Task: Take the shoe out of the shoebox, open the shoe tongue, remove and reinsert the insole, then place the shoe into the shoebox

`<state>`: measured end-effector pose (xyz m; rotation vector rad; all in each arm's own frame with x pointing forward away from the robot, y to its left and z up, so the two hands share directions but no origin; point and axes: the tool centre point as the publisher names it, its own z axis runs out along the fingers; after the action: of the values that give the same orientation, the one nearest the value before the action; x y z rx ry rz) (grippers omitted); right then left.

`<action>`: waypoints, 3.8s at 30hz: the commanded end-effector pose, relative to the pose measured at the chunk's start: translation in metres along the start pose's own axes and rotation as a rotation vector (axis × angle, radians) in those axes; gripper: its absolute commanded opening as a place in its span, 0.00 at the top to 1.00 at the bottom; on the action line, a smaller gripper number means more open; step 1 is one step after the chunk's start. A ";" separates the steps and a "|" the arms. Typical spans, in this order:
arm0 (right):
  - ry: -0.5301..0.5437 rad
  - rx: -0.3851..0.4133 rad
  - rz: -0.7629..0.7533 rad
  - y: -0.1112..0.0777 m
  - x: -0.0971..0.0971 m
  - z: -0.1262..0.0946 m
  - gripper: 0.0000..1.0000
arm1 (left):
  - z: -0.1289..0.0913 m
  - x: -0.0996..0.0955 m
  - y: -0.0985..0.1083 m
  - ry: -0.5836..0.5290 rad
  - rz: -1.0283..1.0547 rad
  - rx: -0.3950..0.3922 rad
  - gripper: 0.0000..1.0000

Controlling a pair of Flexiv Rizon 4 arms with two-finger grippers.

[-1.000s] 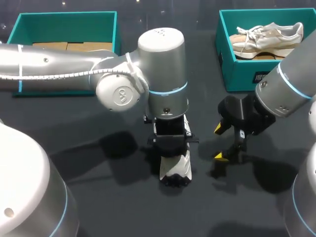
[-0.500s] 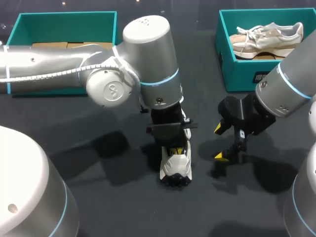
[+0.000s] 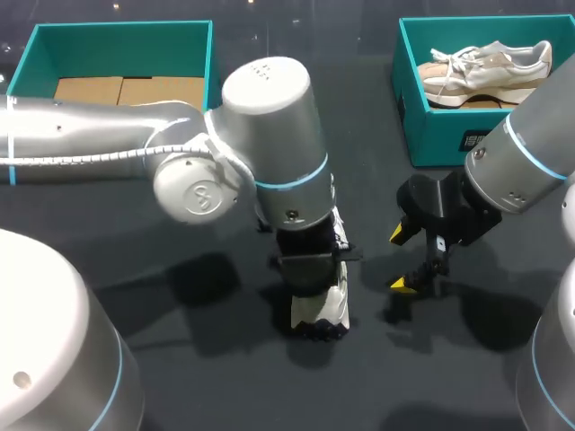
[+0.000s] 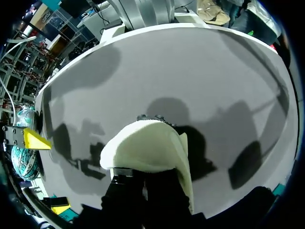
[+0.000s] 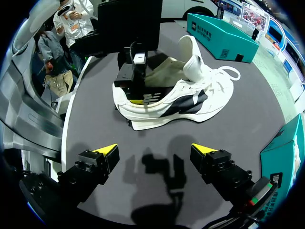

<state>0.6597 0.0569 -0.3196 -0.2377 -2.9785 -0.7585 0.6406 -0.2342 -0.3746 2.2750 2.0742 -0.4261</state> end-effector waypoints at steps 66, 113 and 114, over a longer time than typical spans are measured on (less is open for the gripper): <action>-0.003 0.002 0.001 0.000 0.001 0.000 0.00 | 0.005 0.015 0.032 0.068 -0.104 -0.102 1.00; -0.003 0.002 0.001 0.000 0.001 0.000 0.00 | -0.031 0.005 0.059 0.146 -0.222 -0.226 0.00; -0.003 0.002 0.001 0.000 0.001 0.000 0.00 | -0.031 0.005 0.059 0.145 -0.213 -0.221 0.00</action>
<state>0.6597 0.0569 -0.3196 -0.2377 -2.9785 -0.7584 0.7020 -0.2300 -0.3547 2.0154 2.3166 -0.0247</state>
